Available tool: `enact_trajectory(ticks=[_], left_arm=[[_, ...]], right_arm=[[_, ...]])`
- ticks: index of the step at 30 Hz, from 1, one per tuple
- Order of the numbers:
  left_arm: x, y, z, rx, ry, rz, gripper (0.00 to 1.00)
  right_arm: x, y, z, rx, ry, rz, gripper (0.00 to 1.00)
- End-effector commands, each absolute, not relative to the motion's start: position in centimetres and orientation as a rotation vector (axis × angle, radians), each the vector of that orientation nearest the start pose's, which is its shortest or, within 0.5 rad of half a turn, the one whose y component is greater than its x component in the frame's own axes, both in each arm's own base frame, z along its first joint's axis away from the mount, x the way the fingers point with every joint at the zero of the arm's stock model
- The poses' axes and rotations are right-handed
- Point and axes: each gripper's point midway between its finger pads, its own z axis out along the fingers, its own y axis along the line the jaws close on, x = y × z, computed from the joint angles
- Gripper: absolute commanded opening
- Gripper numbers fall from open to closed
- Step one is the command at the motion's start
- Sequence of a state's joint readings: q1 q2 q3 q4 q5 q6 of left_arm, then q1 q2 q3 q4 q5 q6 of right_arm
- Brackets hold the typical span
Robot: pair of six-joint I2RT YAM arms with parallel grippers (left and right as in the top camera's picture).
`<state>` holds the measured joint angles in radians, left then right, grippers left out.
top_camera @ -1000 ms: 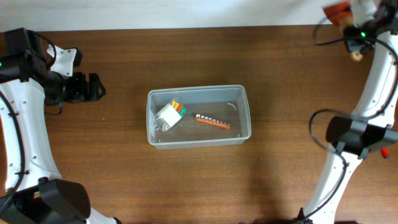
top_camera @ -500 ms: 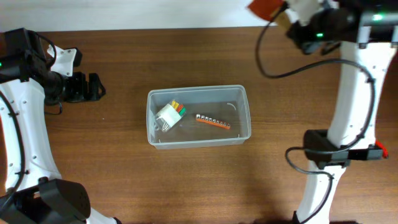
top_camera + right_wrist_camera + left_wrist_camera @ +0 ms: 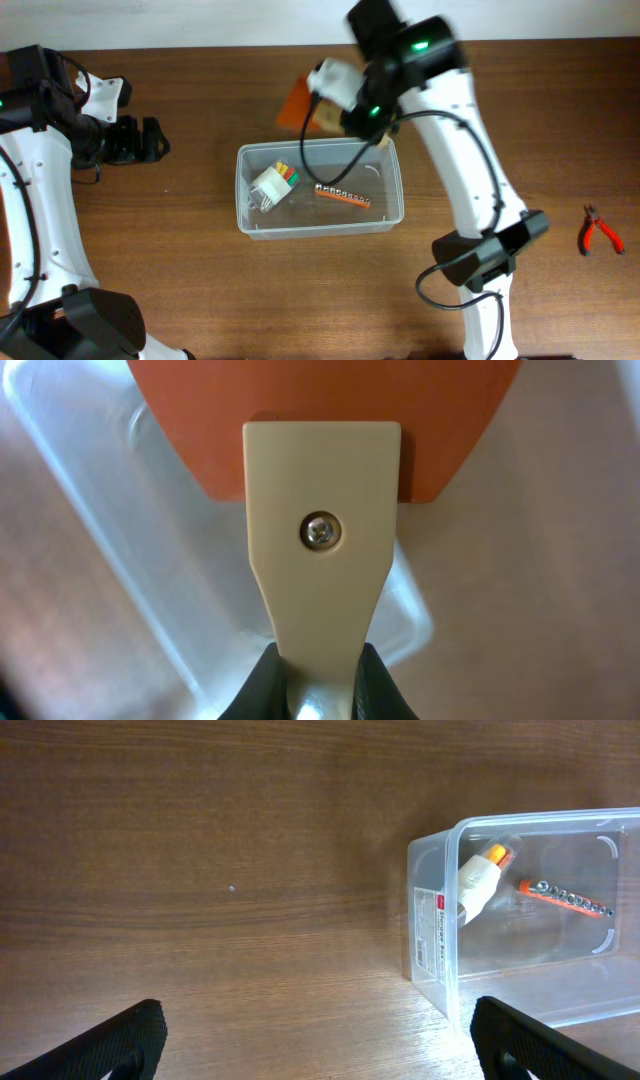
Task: Pack container
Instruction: 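Lift the scraper and carry it left over the container, then lower the scraper into the container and open the right gripper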
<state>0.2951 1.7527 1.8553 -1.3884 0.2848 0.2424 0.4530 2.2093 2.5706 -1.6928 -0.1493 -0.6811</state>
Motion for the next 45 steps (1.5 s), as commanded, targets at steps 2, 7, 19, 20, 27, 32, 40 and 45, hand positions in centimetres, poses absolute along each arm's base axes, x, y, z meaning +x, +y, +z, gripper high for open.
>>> enact_trajectory(ticks=[2,7,19,20,27,32,40,45], left_arm=[[37.4,6.3,23.4,-0.029,2.760,-0.291,0.99],[37.4,6.3,23.4,-0.029,2.760,-0.292,0.99],[37.4,6.3,23.4,-0.029,2.760,-0.291,0.99],[37.4,6.3,23.4,-0.029,2.760,-0.291,0.99],[37.4,6.3,23.4,-0.029,2.760,-0.291,0.99],[37.4,6.3,23.4,-0.029,2.760,-0.291,0.99],[37.4,6.3,23.4,-0.029,2.760,-0.292,0.99],[37.4,6.3,23.4,-0.029,2.760,-0.291,0.99]], right_arm=[[36.7,21.3,20.3,-1.664,2.508,0.149,0.08],[35.8,21.0,16.6,-1.711,2.591,0.176,0.08],[37.3,21.9,10.3,-1.713,2.595,0.188,0.08],[37.5,22.0,10.0,-1.711,2.592,0.188,0.08],[39.1,22.9,9.0,-1.687,2.548,0.177,0.09],[39.2,22.9,8.5,-1.691,2.555,0.178,0.09],[38.6,22.6,6.8,-1.718,2.604,0.197,0.09],[38.2,22.8,6.6,-1.723,2.615,0.225,0.09]])
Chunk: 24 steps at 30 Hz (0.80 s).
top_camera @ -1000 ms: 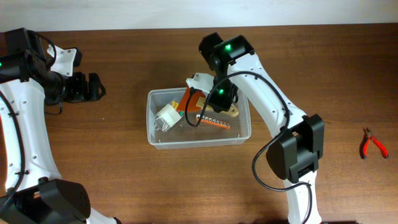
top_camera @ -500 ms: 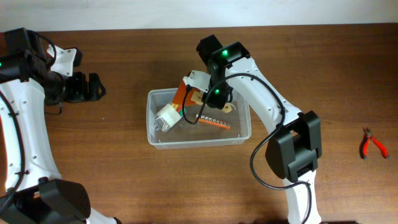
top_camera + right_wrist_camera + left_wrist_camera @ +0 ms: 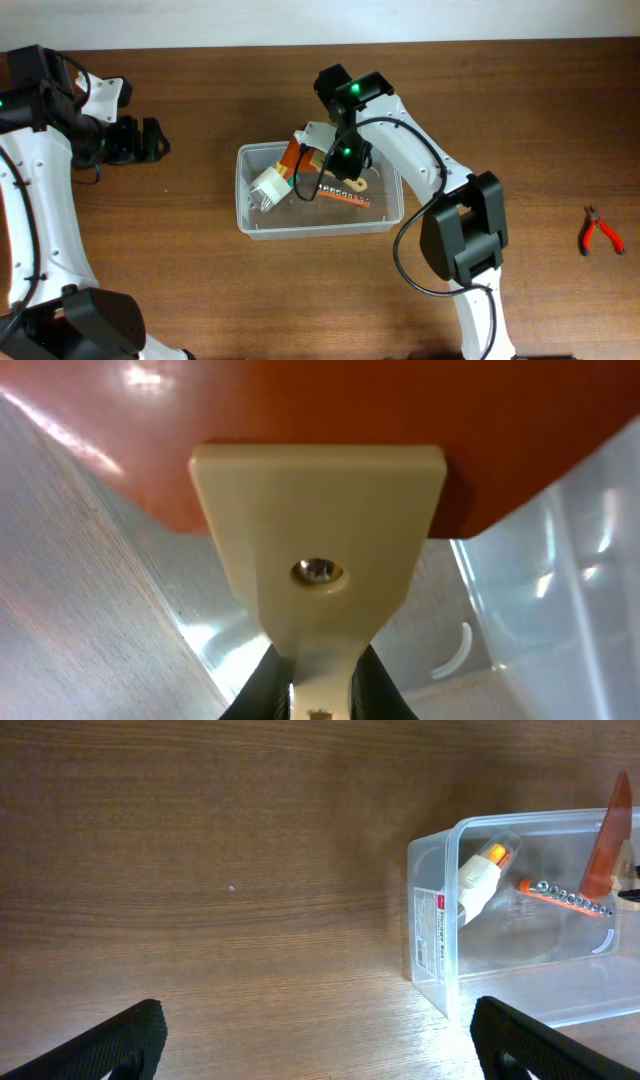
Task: Pack container
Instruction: 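Lower the scraper into the container and open the right gripper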
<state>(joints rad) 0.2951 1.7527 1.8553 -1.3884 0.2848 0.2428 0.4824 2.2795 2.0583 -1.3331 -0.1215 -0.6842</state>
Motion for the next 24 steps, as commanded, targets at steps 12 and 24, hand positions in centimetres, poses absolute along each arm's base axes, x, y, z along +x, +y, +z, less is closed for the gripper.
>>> enact_trajectory(ticks=[12,24], left_arm=[[37.43,6.25,23.40,-0.029,2.760,-0.292,0.99],[37.43,6.26,23.40,-0.029,2.760,-0.291,0.99]], right_arm=[[38.05,22.74,6.60,-1.726,2.620,0.231,0.13],[37.49,22.45,6.62,-1.737,2.643,0.237,0.25]])
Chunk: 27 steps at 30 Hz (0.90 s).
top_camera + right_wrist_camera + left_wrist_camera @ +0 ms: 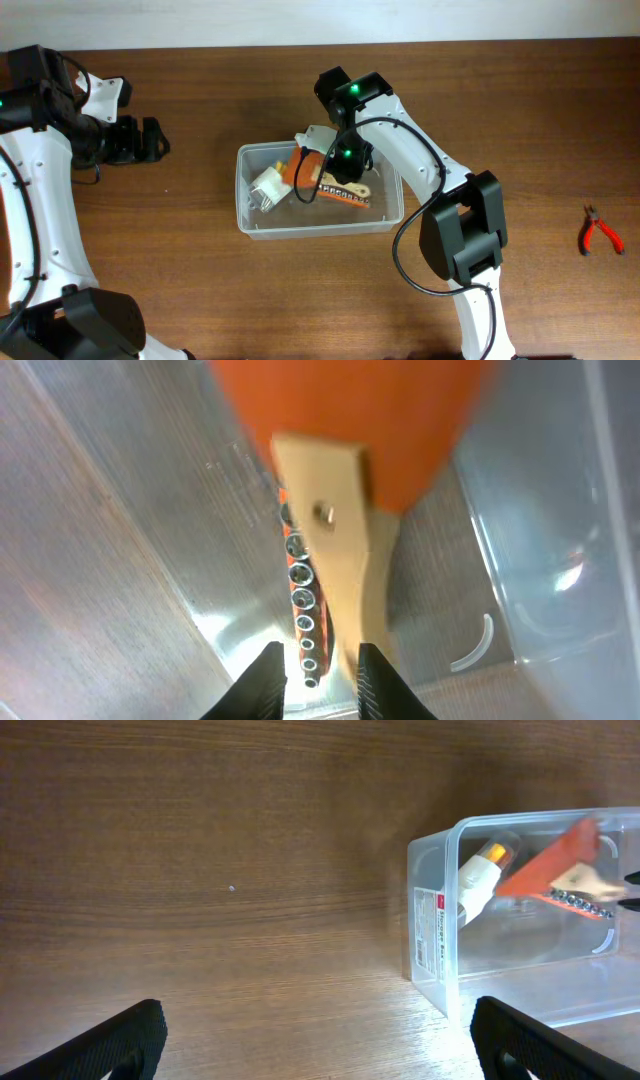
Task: Pack container
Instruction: 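Lower the scraper into the container and open the right gripper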
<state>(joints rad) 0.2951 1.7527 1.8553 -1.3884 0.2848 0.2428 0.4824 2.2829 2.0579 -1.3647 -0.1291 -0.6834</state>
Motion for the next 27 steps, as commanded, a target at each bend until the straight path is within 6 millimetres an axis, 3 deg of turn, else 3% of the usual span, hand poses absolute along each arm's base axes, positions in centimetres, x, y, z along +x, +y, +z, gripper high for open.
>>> enact_trajectory(ticks=[1,8,10,14,16,20,22,25,27], left_arm=[[37.4,6.3,23.4,-0.029,2.760,-0.292,0.99],[37.4,6.3,23.4,-0.029,2.760,-0.292,0.99],[37.4,6.3,23.4,-0.029,2.760,-0.291,0.99],[37.4,6.3,23.4,-0.029,2.760,-0.292,0.99],[37.4,6.3,23.4,-0.029,2.760,-0.292,0.99],[37.4,6.3,23.4,-0.029,2.760,-0.292,0.99],[37.4,6.3,23.4,-0.029,2.760,-0.292,0.99],[37.4,6.3,23.4,-0.029,2.760,-0.291,0.99],[37.4,6.3,23.4,-0.029,2.760,-0.291,0.99]], right_arm=[[37.5,22.4,6.6,-1.737,2.644,0.237,0.26],[36.9,22.1,6.7,-1.749,2.667,0.243,0.30],[36.5,21.9,7.0,-1.758,2.684,0.248,0.38],[35.7,21.5,8.5,-1.773,2.716,0.256,0.72],[35.4,21.4,9.9,-1.774,2.721,0.257,0.98],[35.3,21.3,14.1,-1.741,2.692,0.247,0.99],[36.1,21.0,16.5,-1.633,2.680,0.178,0.99],[36.9,17.7,21.6,-1.413,2.663,-0.071,0.99],[36.9,15.8,24.3,-1.288,2.647,-0.145,0.99]])
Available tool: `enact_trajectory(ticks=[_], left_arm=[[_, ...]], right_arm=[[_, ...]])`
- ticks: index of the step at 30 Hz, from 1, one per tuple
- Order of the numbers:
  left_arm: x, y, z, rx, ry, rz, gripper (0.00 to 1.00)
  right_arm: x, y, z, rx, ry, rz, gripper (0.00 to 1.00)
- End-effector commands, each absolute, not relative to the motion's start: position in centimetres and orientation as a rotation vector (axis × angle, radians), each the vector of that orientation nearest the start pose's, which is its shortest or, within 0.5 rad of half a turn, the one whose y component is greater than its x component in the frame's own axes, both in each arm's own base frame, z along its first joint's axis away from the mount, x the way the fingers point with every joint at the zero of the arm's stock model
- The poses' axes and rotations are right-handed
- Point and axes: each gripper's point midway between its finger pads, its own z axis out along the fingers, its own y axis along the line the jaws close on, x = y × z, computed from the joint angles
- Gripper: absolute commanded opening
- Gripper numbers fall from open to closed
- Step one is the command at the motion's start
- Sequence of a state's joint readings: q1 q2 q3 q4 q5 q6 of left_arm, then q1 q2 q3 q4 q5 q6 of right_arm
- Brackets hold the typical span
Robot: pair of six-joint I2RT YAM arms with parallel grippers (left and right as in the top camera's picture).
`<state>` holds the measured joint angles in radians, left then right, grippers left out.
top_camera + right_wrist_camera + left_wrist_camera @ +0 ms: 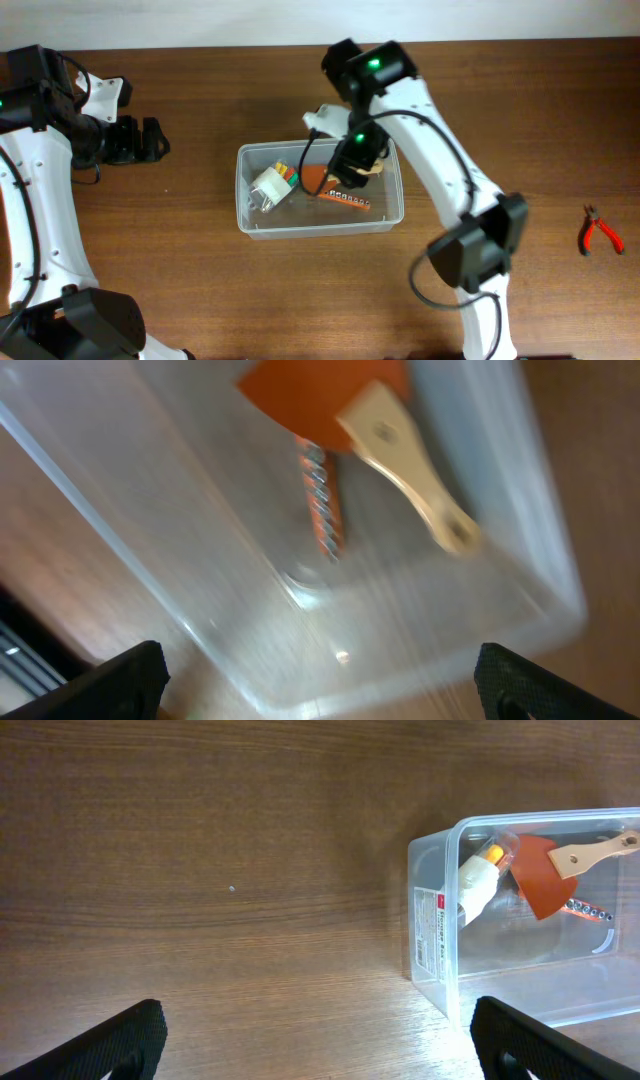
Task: Pack container
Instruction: 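Lower the scraper into the container and open the right gripper, then move the right gripper right toward the red-handled pliers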
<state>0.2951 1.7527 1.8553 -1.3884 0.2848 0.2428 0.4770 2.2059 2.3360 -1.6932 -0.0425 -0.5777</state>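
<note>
A clear plastic container (300, 231) stands mid-table. An orange spatula (314, 178) with a beige handle lies inside it, beside a white part with coloured tips (270, 186) and an orange socket rail (346, 198). My right gripper (352, 160) hangs open just above the container's far side. In the right wrist view the spatula (320, 395) and the rail (322, 510) lie below its gripper (320, 690), free of its fingers. My left gripper (150, 140) is open over bare wood at the far left. From there its gripper (320, 1040) looks at the container (432, 930).
Red-handled pliers (600, 232) lie near the table's right edge. The table is dark brown wood (150, 260). The right arm's base stands at the front, right of the container.
My right gripper has opened wide and risen, letting go of the spatula. The spatula, then tilted over the socket rail, now lies flat in the container. The left arm has not moved.
My right gripper first held the spatula by its handle above the container's far edge. It then reached down into the container with the spatula still held. Then the spatula leaned over the socket rail, and now it lies released inside.
</note>
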Motion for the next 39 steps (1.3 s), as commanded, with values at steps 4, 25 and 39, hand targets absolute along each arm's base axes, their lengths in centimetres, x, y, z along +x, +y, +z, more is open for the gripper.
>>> enact_trajectory(ticks=[4,25,39], left_arm=[[37.4,6.3,23.4,-0.029,2.760,-0.292,0.99],[37.4,6.3,23.4,-0.029,2.760,-0.292,0.99],[37.4,6.3,23.4,-0.029,2.760,-0.291,0.99]], right_arm=[[35.8,11.0,30.3,-1.011,2.594,-0.170,0.99],[26.3,-23.0,31.7,0.738,2.582,-0.093,0.99],[29.6,-28.3,14.9,0.626,2.895,0.002,0.99]])
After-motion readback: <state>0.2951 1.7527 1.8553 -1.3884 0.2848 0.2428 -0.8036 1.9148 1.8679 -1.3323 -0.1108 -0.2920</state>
